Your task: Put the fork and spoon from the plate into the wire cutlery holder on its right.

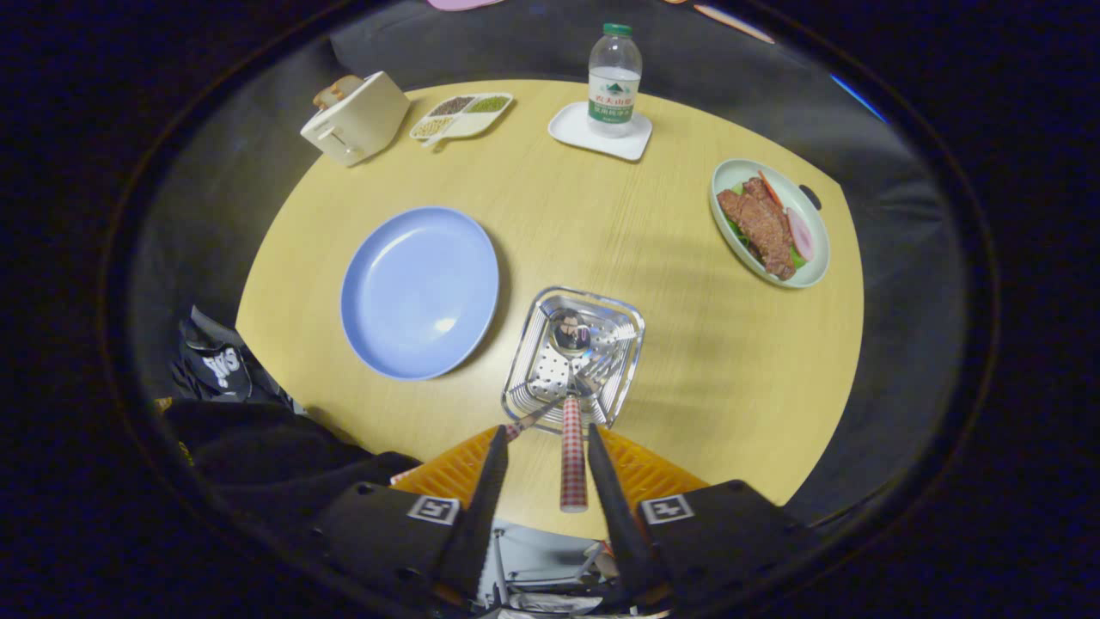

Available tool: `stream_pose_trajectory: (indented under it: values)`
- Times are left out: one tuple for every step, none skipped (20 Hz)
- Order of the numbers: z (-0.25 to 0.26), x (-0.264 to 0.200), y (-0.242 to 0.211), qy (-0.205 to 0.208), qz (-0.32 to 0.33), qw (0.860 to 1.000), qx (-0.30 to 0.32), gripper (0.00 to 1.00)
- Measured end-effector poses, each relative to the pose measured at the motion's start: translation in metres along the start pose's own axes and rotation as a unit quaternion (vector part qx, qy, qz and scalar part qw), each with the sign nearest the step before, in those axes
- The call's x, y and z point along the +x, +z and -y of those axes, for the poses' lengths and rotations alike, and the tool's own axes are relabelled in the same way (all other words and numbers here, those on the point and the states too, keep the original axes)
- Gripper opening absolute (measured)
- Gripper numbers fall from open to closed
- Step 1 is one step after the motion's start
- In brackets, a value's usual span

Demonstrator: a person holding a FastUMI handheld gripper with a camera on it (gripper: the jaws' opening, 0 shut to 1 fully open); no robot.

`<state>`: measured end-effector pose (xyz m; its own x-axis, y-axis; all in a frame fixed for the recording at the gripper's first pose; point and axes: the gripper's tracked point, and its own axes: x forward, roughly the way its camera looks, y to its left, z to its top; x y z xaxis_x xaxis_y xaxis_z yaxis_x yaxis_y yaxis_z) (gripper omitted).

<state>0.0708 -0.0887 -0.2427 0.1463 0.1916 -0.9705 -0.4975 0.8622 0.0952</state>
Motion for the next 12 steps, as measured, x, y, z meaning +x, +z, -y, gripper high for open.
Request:
stream_pose_trajectory:
  values:
    - [0.002, -0.005, 0.007, -0.004, 0.018, 1.0, 0.005, 0.78]
    - [0.004, -0.01, 0.016, -0.006, 0.037, 0.999, 0.01, 0.86]
    - [0.004, -0.016, 0.024, -0.006, 0.06, 0.998, 0.016, 0.95]
    - [0.005, -0.023, 0.032, -0.007, 0.085, 0.996, 0.024, 0.95]
    - [0.004, -0.031, 0.042, -0.006, 0.112, 0.993, 0.03, 0.96]
    - [0.003, -0.039, 0.052, -0.003, 0.141, 0.989, 0.035, 0.97]
    - [0.001, -0.047, 0.062, -0.001, 0.169, 0.985, 0.04, 0.97]
    - [0.001, -0.056, 0.069, -0.001, 0.196, 0.979, 0.047, 0.97]
    - [0.0, -0.066, 0.075, 0.001, 0.221, 0.974, 0.052, 0.98]
    - [-0.001, -0.077, 0.081, 0.001, 0.244, 0.968, 0.056, 0.97]
    - [-0.001, -0.09, 0.087, -0.001, 0.268, 0.961, 0.06, 0.97]
    - [-0.001, -0.104, 0.093, -0.005, 0.293, 0.954, 0.064, 0.97]
